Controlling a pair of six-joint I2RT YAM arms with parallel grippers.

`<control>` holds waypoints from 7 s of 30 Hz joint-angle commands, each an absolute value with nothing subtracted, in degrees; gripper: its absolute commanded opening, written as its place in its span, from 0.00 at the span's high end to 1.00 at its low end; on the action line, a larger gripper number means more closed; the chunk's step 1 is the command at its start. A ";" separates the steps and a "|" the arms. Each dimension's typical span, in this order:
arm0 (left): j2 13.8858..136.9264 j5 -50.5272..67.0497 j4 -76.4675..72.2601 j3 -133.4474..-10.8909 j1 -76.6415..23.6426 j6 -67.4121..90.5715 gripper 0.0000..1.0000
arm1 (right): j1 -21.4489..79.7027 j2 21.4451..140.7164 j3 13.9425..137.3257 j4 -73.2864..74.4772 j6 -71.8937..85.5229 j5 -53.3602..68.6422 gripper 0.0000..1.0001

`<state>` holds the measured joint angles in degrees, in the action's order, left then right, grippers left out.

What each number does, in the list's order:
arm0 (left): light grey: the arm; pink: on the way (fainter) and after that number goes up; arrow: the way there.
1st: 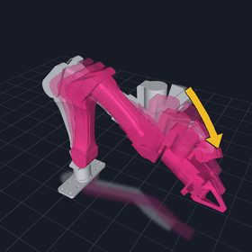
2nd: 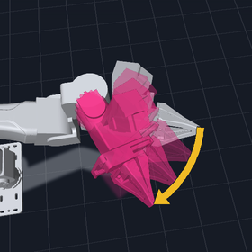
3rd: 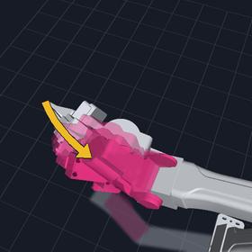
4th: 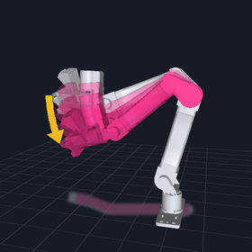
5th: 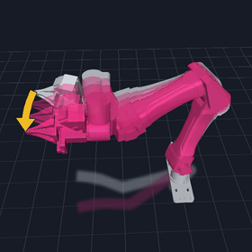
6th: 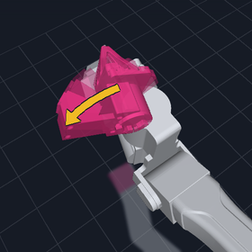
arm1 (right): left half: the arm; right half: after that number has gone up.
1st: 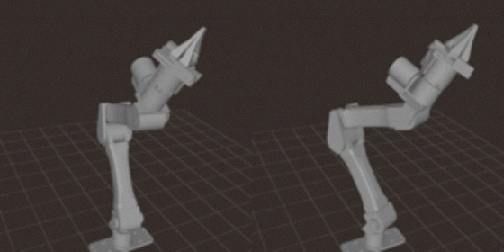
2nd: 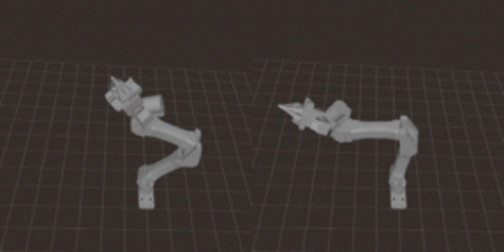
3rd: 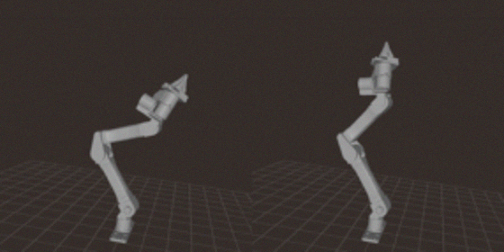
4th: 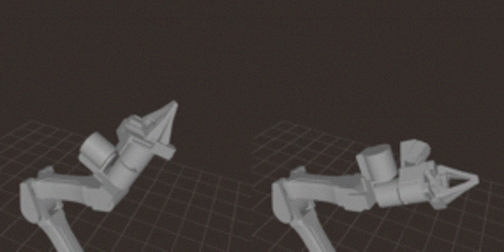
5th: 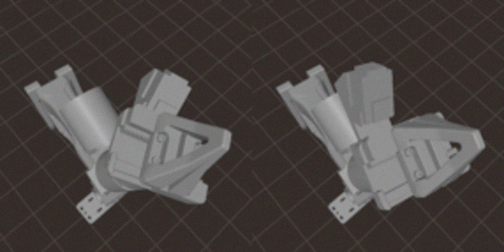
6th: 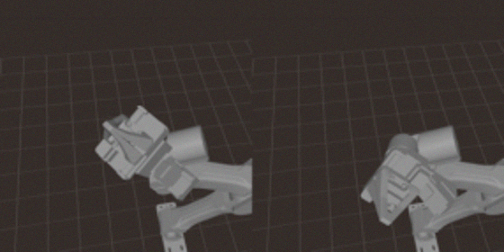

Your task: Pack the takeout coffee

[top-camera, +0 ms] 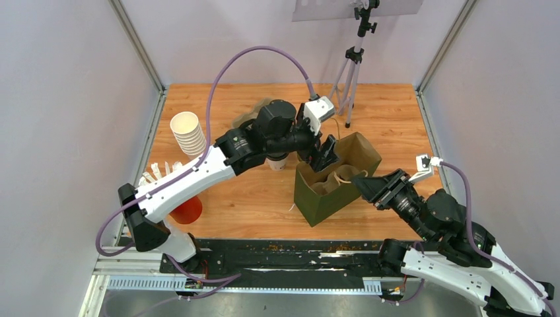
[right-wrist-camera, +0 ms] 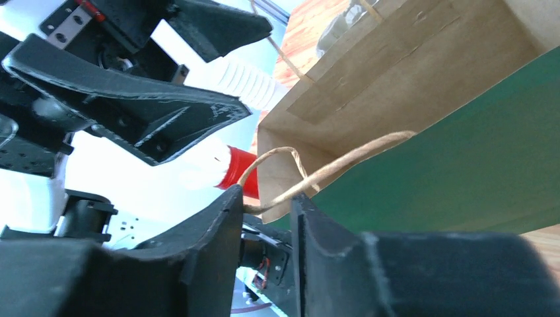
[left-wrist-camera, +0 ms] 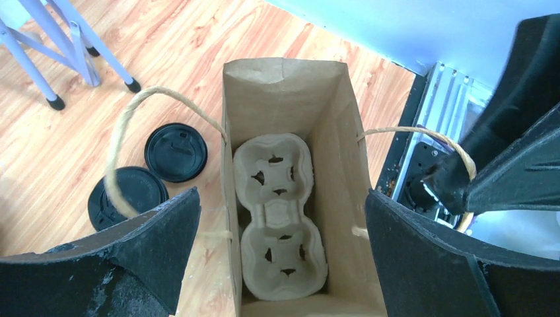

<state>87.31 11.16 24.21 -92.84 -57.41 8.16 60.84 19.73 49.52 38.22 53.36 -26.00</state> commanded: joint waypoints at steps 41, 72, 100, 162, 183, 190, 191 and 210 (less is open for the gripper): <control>69.05 5.71 23.88 -69.43 -55.46 47.11 0.27 | 59.68 55.53 91.22 61.79 14.89 -21.60 0.26; 72.95 -6.09 71.43 -90.58 -52.73 54.76 1.00 | 40.21 69.59 106.50 65.69 11.73 4.07 0.26; 71.76 -23.99 81.73 -96.62 -50.41 63.32 1.00 | 38.04 77.61 107.09 74.87 10.66 18.47 0.21; 48.88 -15.62 61.27 -75.36 -47.24 51.39 0.01 | 25.81 86.07 107.18 65.70 7.81 12.42 0.17; 60.17 -7.82 75.66 -83.56 -47.27 49.79 0.25 | 21.53 96.29 100.83 46.76 -0.70 9.45 0.12; 61.51 -5.05 72.49 -80.20 -47.01 47.97 0.52 | 21.54 97.66 98.24 43.07 -2.94 13.49 0.14; 62.05 -5.36 73.14 -80.97 -46.77 47.21 0.62 | 21.61 98.11 97.97 42.24 -3.58 14.06 0.14; 65.18 -9.63 87.38 -89.38 -41.03 36.74 0.91 | 27.10 106.92 97.90 42.05 -16.08 10.36 0.00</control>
